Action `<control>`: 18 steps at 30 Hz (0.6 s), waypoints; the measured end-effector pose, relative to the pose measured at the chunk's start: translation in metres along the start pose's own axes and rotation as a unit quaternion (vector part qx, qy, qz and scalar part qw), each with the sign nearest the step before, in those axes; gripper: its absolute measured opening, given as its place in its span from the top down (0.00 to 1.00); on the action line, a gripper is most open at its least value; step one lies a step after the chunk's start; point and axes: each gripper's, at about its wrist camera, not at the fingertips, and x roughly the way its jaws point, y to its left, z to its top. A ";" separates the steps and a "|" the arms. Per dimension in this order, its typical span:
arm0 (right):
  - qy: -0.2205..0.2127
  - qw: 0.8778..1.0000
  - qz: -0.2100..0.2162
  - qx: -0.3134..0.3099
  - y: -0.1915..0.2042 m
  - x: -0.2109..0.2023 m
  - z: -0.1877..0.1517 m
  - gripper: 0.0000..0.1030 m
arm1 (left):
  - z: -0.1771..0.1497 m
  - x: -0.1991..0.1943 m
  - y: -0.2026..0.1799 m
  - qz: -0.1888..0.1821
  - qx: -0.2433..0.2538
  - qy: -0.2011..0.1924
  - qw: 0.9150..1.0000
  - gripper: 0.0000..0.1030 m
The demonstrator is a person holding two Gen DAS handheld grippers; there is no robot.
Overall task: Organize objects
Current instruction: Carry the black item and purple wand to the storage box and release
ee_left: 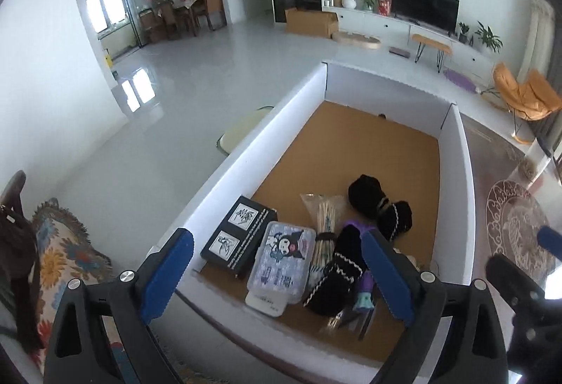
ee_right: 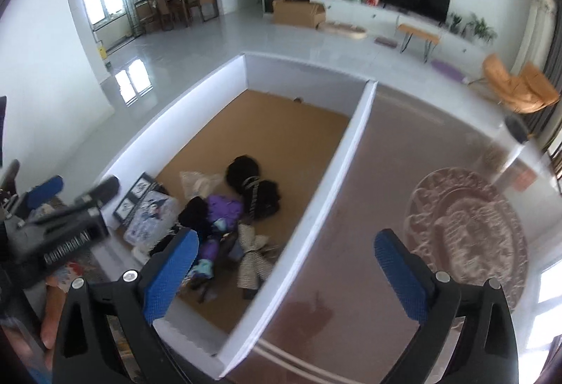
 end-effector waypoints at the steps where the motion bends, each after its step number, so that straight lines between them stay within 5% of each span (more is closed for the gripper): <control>1: 0.002 1.000 0.005 -0.003 0.003 0.002 0.002 0.02 | 0.000 0.000 0.001 0.003 0.001 -0.003 1.000 0.06; 18: 0.017 0.999 -0.022 -0.035 0.024 0.007 0.016 0.02 | 0.005 -0.008 0.004 -0.029 -0.002 -0.010 1.000 0.05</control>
